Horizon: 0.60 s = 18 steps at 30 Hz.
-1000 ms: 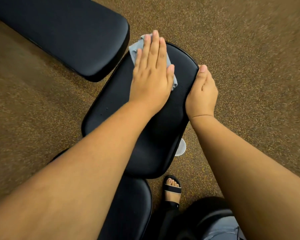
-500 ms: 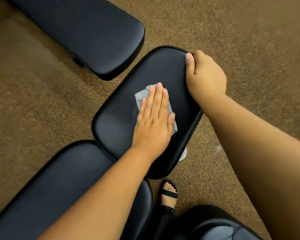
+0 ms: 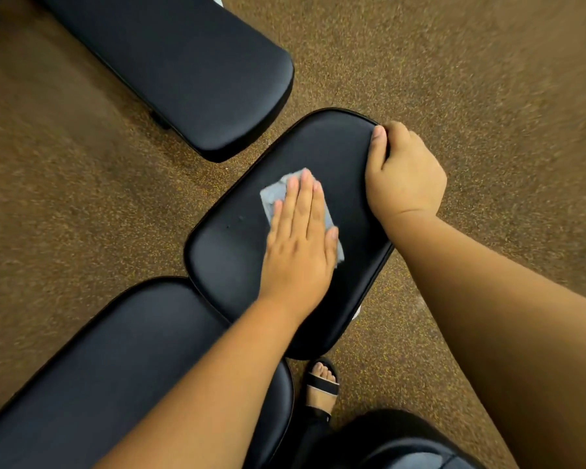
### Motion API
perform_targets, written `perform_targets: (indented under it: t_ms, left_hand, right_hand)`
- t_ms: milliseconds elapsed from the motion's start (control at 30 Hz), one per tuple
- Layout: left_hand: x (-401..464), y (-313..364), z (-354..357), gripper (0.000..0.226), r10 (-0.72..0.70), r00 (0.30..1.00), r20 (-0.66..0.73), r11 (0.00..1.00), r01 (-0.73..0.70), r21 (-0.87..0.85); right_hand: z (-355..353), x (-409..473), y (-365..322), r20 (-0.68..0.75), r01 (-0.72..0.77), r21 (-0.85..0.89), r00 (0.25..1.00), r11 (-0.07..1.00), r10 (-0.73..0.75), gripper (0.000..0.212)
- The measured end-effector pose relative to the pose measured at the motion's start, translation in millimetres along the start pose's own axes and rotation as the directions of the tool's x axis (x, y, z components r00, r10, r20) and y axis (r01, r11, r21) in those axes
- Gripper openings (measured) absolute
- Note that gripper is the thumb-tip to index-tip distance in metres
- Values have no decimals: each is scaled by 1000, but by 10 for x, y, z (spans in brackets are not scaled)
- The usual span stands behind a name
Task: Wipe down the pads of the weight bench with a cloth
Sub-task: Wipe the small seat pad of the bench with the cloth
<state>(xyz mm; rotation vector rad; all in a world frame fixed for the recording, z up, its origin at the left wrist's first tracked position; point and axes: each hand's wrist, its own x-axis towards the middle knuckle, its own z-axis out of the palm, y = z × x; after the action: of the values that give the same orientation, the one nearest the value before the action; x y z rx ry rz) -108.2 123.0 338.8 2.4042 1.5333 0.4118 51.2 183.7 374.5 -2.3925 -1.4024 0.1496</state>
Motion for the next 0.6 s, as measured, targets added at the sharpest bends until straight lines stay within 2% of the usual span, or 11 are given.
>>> perform_targets:
  t_ms: [133, 300, 433, 600]
  left_hand:
    - [-47, -23, 27, 59, -3, 1000, 2, 1000, 3, 31]
    - [597, -45, -28, 58, 58, 997, -56, 998, -58, -1]
    - [890, -88, -60, 58, 105, 994, -43, 994, -104, 15]
    - [459, 0, -27, 59, -11, 1000, -29, 1000, 11, 12]
  right_hand:
    - [8, 3, -12, -6, -5, -9, 1000, 1000, 5, 40]
    - [24, 9, -8, -20, -9, -9, 1000, 1000, 8, 40]
    - [41, 3, 2, -30, -6, 3, 1000, 1000, 6, 40]
    - [17, 3, 7, -21, -8, -6, 1000, 1000, 8, 41]
